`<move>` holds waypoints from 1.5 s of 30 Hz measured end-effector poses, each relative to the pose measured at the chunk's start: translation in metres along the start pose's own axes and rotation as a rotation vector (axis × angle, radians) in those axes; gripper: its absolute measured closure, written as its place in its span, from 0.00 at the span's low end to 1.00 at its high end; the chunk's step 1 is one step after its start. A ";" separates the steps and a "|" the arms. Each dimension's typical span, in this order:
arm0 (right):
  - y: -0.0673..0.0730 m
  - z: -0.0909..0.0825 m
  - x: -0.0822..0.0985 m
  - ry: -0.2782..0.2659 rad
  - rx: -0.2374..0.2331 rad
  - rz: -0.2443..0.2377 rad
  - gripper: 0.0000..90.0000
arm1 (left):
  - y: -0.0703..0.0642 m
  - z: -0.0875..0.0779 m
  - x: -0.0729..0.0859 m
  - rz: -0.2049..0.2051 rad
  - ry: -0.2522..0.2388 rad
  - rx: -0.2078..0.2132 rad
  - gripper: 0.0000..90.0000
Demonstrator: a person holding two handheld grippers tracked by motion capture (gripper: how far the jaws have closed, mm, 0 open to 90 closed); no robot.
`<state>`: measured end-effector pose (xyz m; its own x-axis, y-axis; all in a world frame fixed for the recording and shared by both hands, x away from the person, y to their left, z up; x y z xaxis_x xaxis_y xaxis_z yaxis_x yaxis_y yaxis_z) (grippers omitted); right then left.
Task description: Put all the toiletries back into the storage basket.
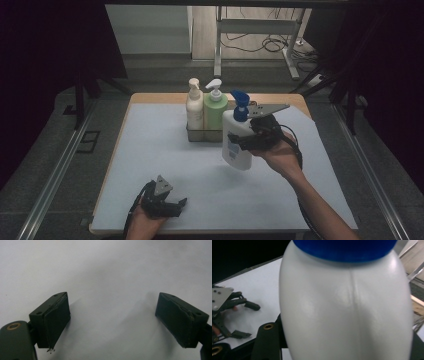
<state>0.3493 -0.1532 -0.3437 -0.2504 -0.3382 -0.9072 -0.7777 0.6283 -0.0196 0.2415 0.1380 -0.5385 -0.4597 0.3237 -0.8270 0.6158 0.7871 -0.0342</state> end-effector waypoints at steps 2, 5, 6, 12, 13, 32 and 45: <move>-0.004 -0.001 -0.004 -0.004 0.011 0.001 0.44 | 0.000 0.000 0.000 0.000 0.000 0.000 0.14; -0.010 -0.003 -0.009 -0.013 0.027 0.008 0.44 | 0.000 0.000 0.000 0.000 0.000 0.000 0.14; -0.012 -0.003 -0.010 -0.017 0.032 0.008 0.44 | 0.000 0.000 0.000 0.000 0.000 0.000 0.14; -0.024 -0.005 -0.020 -0.035 0.058 0.017 0.44 | 0.000 0.000 0.000 0.000 0.001 0.000 0.14; -0.026 -0.005 -0.021 -0.037 0.061 0.018 0.44 | 0.000 0.000 0.000 0.000 0.002 0.001 0.14; -0.063 0.014 -0.040 -0.041 0.148 0.042 0.44 | 0.000 0.000 0.000 -0.003 -0.001 -0.001 0.14; -0.081 0.027 -0.050 -0.062 0.189 0.050 0.44 | 0.000 0.000 0.000 -0.001 -0.001 -0.001 0.14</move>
Point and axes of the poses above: each handheld gripper's, and its own axes: z roughly forward along the jaws, x roughly out of its underside, y roughly to its left, the point moved 2 cm from there along z, roughly forward along the jaws, and after that the axes turned 12 degrees about -y, right-handed, at the moved point
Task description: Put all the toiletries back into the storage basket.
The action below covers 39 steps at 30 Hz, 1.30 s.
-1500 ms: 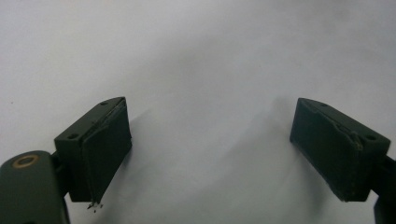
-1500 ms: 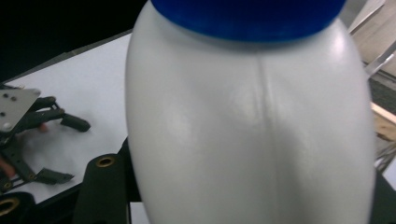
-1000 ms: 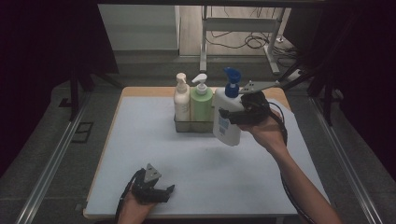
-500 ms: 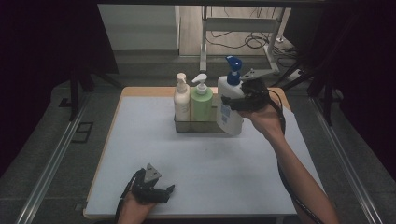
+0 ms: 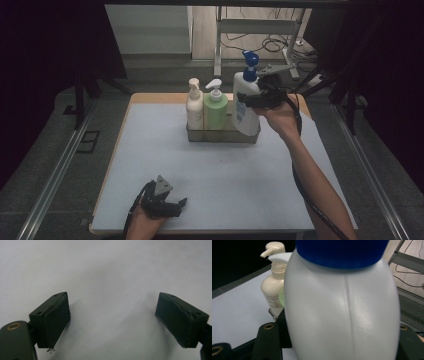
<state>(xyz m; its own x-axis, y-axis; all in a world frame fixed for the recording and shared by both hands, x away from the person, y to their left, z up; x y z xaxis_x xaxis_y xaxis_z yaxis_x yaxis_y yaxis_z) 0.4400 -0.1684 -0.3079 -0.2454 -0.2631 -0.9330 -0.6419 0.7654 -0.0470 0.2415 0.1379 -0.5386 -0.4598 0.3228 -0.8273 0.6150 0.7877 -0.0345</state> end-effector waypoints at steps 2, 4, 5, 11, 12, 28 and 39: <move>-0.002 0.002 -0.001 -0.001 0.005 0.000 0.44 | 0.000 0.000 0.000 0.001 0.002 -0.001 0.14; -0.004 0.005 -0.002 -0.004 0.011 0.000 0.44 | 0.000 0.000 0.000 0.001 0.002 -0.001 0.14; -0.005 0.006 -0.002 -0.005 0.013 0.002 0.44 | 0.000 0.000 0.000 0.000 0.001 0.000 0.14; -0.010 0.014 -0.002 -0.008 0.025 0.003 0.44 | 0.000 0.000 0.000 -0.005 -0.002 0.000 0.14; -0.011 0.015 -0.003 -0.008 0.027 0.002 0.44 | 0.000 0.000 0.000 -0.005 -0.002 0.000 0.14; -0.017 0.043 -0.006 -0.022 0.056 -0.003 0.44 | 0.000 0.000 0.000 -0.005 -0.002 0.000 0.14; -0.025 0.059 0.003 -0.028 0.090 -0.005 0.44 | 0.000 0.000 0.000 -0.001 0.000 0.001 0.14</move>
Point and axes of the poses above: each handheld gripper's, and its own axes: z roughly forward along the jaws, x roughly out of its underside, y roughly to its left, the point moved 2 cm from there along z, roughly forward along the jaws, and after that the axes turned 12 degrees about -y, right-handed, at the moved point
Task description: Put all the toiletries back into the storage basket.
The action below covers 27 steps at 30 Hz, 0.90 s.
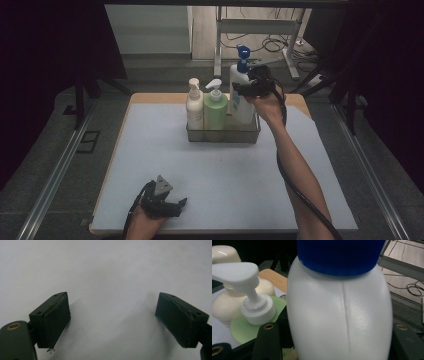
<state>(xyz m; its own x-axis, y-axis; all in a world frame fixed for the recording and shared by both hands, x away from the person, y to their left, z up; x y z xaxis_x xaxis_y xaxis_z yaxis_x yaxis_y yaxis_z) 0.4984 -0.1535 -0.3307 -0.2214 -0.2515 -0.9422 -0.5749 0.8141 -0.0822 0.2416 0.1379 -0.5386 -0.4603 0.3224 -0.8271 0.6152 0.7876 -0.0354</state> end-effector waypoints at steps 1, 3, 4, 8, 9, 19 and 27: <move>-0.001 0.001 0.001 0.001 0.002 0.001 0.44 | 0.000 0.000 0.000 0.000 0.000 0.000 0.14; -0.001 0.004 0.005 0.004 0.002 0.004 0.44 | 0.000 0.000 0.000 0.000 0.000 0.000 0.14; -0.002 0.005 0.007 0.005 0.004 0.004 0.44 | 0.000 0.000 0.000 -0.001 0.000 -0.001 0.14; -0.004 0.008 0.016 0.014 0.007 0.003 0.44 | 0.000 0.000 0.000 0.000 0.003 0.001 0.14; -0.004 0.008 0.019 0.015 0.008 0.007 0.44 | 0.000 0.000 0.000 0.001 0.002 0.001 0.14; -0.007 0.009 0.040 0.039 -0.005 0.031 0.44 | 0.000 0.000 0.000 0.000 0.002 0.001 0.14; -0.008 0.006 0.048 0.054 -0.021 0.044 0.44 | 0.000 0.000 0.000 0.000 0.002 0.001 0.14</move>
Point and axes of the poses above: each handheld gripper's, and its own axes: z roughly forward along the jaws, x roughly out of its underside, y roughly to its left, the point moved 2 cm from there along z, roughly forward along the jaws, and after that the axes turned 12 degrees about -y, right-handed, at the moved point
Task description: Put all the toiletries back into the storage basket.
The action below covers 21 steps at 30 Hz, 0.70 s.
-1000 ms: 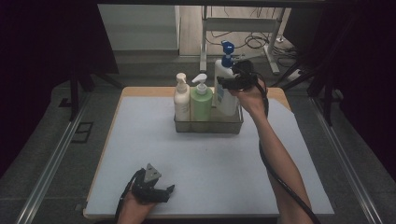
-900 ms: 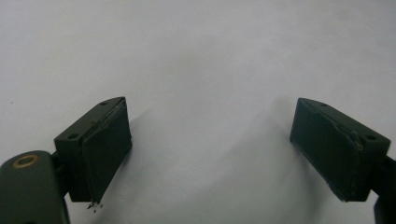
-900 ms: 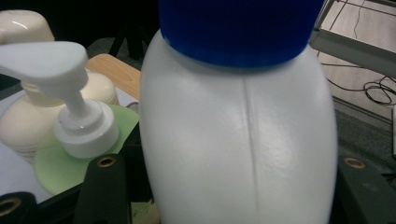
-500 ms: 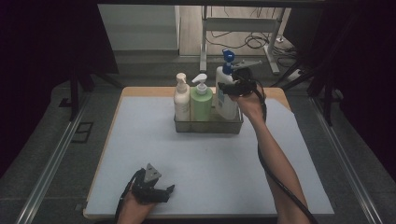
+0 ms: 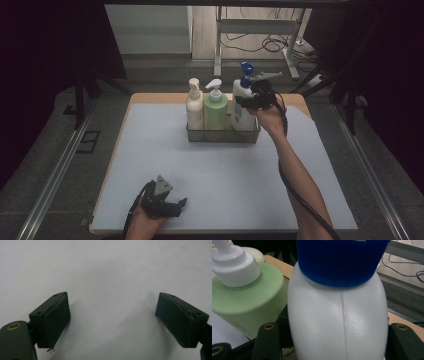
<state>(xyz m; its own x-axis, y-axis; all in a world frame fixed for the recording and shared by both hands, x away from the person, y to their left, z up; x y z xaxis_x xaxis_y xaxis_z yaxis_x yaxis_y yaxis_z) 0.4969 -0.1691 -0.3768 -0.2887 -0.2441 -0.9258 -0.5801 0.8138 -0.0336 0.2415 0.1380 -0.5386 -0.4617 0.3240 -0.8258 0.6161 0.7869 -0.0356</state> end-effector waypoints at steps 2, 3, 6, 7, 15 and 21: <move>0.000 -0.001 0.002 0.004 -0.004 0.003 0.44 | 0.000 0.000 0.000 0.000 0.000 0.000 0.14; -0.001 -0.002 0.003 0.007 -0.007 0.002 0.44 | 0.000 0.000 0.000 0.000 0.000 0.000 0.14; -0.001 -0.002 0.006 0.017 -0.015 0.009 0.44 | 0.000 0.000 0.000 0.000 0.000 0.000 0.14; 0.000 -0.003 0.007 0.021 -0.017 0.012 0.44 | 0.000 0.000 0.000 0.000 0.000 0.000 0.14; 0.003 -0.003 0.017 0.047 -0.029 0.010 0.44 | 0.000 0.000 0.000 0.000 0.000 0.000 0.14; 0.005 -0.003 0.021 0.055 -0.034 0.009 0.44 | 0.000 0.000 0.000 0.000 0.000 0.000 0.14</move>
<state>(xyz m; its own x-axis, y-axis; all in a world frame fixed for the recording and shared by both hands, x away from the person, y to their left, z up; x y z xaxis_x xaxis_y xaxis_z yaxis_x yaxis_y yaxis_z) 0.4853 -0.1718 -0.3956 -0.3349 -0.2662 -0.9039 -0.6029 0.7978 -0.0115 0.2415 0.1380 -0.5386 -0.4617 0.3245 -0.8255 0.6161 0.7869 -0.0352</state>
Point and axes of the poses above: each handheld gripper's, and its own axes: z roughly forward along the jaws, x roughly out of its underside, y roughly to its left, the point moved 2 cm from there along z, roughly forward along the jaws, and after that the axes turned 12 degrees about -y, right-handed, at the moved point
